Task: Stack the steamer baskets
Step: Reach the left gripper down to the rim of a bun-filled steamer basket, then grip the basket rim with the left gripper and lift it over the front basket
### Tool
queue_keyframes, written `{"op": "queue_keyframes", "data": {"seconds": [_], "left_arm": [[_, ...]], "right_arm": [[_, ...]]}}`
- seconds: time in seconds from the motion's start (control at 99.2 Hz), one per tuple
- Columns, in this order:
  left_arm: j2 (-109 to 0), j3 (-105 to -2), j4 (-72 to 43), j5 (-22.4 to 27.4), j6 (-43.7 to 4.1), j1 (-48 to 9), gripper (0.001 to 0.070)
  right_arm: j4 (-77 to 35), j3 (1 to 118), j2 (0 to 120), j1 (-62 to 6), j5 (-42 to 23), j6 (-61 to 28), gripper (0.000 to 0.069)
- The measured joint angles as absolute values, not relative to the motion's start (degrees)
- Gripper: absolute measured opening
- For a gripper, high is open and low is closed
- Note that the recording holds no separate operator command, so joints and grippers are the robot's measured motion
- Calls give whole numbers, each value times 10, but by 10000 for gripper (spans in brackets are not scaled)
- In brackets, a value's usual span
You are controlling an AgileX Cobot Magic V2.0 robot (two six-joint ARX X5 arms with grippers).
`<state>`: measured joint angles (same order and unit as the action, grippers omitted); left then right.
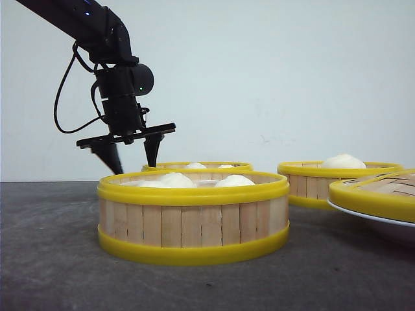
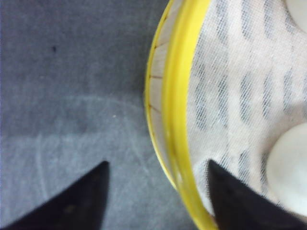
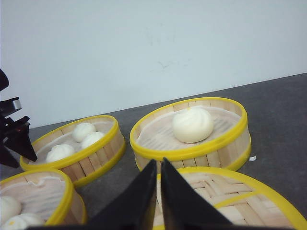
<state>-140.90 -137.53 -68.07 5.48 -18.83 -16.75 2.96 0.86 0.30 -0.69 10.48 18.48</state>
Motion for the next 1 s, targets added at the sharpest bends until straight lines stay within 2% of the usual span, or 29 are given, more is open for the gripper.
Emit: {"op": "queue_keyframes", "data": {"seconds": [0.111,0.262,0.454,0.635,0.897,0.998], "left_arm": [[-1410,-1375,-665,57,-188,-171,113],[-1411,-1375,-642,47,-195,-177,48],[-1415,-1375,-604,79,-195,-177,35],[-1425,-1416,-636,99,-197,-172,34],[-1427,-1594,-753,115,-196,-148,34],[-1426,-1665,-816,112,-180,-141,34]], "right_arm": [[27,9,3,-7,105,185,11],[19,9,3,-7,105,185,11],[18,9,3,-7,105,185,11],[18,9,3,-7,105,185,11],[1,9,3,-7,105,185,11],[-22,9,3,-7,105,185,11]]}}
